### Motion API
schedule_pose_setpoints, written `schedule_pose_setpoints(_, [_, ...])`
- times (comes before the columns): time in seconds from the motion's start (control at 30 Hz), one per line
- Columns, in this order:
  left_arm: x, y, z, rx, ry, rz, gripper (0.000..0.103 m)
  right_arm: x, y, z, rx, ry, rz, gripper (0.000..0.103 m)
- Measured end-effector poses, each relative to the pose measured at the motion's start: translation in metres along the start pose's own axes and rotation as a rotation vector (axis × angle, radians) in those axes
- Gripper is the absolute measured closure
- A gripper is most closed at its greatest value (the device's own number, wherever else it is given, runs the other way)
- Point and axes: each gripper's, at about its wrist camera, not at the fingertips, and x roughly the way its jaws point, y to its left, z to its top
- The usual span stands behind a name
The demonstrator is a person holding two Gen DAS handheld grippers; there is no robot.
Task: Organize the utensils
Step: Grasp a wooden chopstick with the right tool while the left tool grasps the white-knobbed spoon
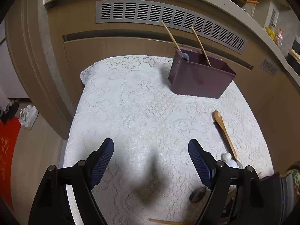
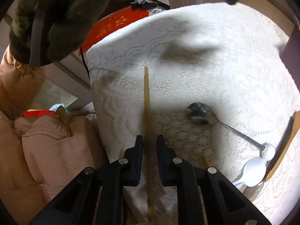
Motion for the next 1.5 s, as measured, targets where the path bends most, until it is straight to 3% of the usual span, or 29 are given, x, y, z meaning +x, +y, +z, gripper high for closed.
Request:
schedule_pose_setpoints(0.2, [-0.004,-0.004,-0.001,0.008,-0.008,0.0,0.021,-0.001,0.005,0.0,-0.001,-0.002,-0.059,0.096])
schedule_pose_setpoints(0.37, [-0.006,-0.008,-0.007,0.038,0.006,-0.013,0.021,-0.026,-0.02,-0.009,0.108,-0.076,-0.1,0.096])
schedule_pose_setpoints(0.6, [0.012,-0.047,-0.026,0.175,0.084,-0.231,0.022,-0.079,-0.103,-0.04,0.417,-0.243,-0.218,0.096])
schedule_pose_setpoints(0.77, [0.035,-0.092,-0.04,0.332,0.178,-0.272,0.047,-0.105,-0.134,-0.057,0.537,-0.337,-0.267,0.096])
schedule_pose_setpoints(0.83, [0.05,-0.111,-0.043,0.373,0.229,-0.317,0.05,-0.108,-0.141,-0.064,0.563,-0.36,-0.272,0.096])
schedule_pose_setpoints(1.1, [0.082,-0.16,-0.039,0.485,0.276,-0.319,0.052,-0.093,-0.141,-0.086,0.649,-0.379,-0.246,0.096])
schedule_pose_setpoints(1.17, [0.088,-0.168,-0.038,0.507,0.28,-0.29,0.059,-0.091,-0.148,-0.092,0.667,-0.379,-0.241,0.096])
schedule_pose_setpoints(1.3, [0.097,-0.174,-0.033,0.492,0.293,-0.266,0.07,-0.089,-0.152,-0.1,0.696,-0.379,-0.233,0.096])
schedule_pose_setpoints(1.5, [0.106,-0.173,-0.035,0.479,0.309,-0.259,0.074,-0.082,-0.158,-0.102,0.712,-0.364,-0.233,0.096])
